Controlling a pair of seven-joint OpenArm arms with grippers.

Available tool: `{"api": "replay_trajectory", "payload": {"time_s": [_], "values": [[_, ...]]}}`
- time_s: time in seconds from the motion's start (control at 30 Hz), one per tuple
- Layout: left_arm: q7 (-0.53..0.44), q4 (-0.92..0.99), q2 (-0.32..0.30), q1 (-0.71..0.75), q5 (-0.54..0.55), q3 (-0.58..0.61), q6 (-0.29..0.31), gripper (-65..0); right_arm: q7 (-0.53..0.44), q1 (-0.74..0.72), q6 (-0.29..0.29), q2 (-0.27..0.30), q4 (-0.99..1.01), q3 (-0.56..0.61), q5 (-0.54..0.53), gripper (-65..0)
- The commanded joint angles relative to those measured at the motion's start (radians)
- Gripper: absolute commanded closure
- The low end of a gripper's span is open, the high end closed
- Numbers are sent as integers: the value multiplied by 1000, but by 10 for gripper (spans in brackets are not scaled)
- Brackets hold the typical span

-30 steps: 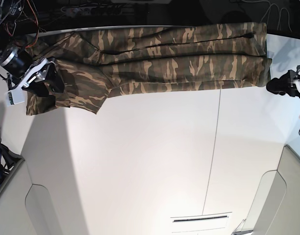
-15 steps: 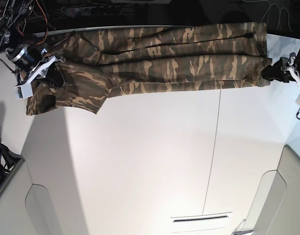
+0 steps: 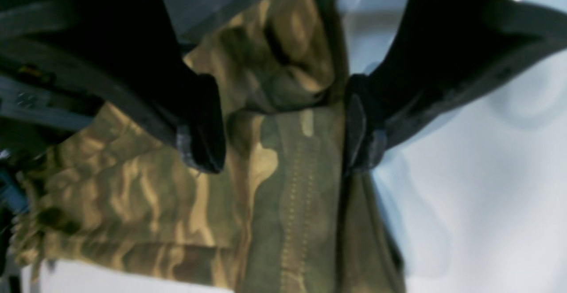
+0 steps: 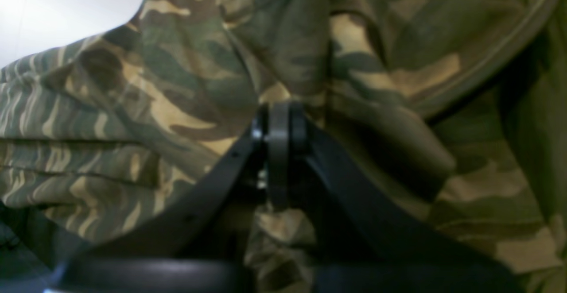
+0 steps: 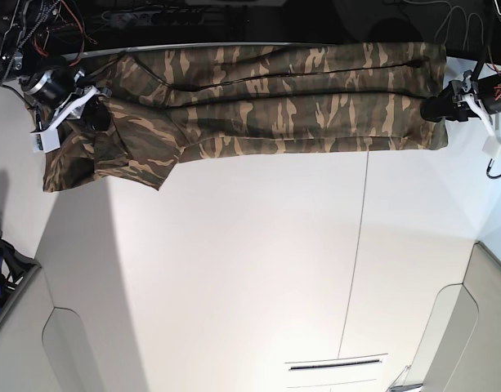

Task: Fold the T-shirt properly
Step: 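Lower the folded hem onto the shirt and release both grippers, then grasp the folded strip's end with the left gripper and lift it toward the right gripper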

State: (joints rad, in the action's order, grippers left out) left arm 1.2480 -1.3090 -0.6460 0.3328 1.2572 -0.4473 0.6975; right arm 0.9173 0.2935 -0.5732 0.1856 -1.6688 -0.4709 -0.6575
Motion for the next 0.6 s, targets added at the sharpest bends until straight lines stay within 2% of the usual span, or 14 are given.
{"api": "replay_trajectory", "payload": {"time_s": [0.0,0.3,0.37,0.4,0.43,0.5,0.57], "values": [[31,-7,-1,3,-19,0,1,-437,-20,-5,-11,13,-13,-4,-23,0],[116,-7,20,3,122,0,1,-435,-20,-5,-11,13,-13,-4,-29,0],[117,-7,20,3,126,0,1,-431,-20,-5,-11,13,-13,-4,-39,0],[116,-7,20,3,127,0,1,-402,-20,-5,-11,13,-13,-4,-43,0],[114,-7,20,3,127,0,1,-341,-20,-5,-11,13,-13,-4,-47,0],[109,-7,20,3,127,0,1,-161,-20,-5,-11,14,-13,-4,-56,0],[101,-7,20,3,128,0,1,-11,-20,-5,-11,13,-13,-4,-66,0]]}}
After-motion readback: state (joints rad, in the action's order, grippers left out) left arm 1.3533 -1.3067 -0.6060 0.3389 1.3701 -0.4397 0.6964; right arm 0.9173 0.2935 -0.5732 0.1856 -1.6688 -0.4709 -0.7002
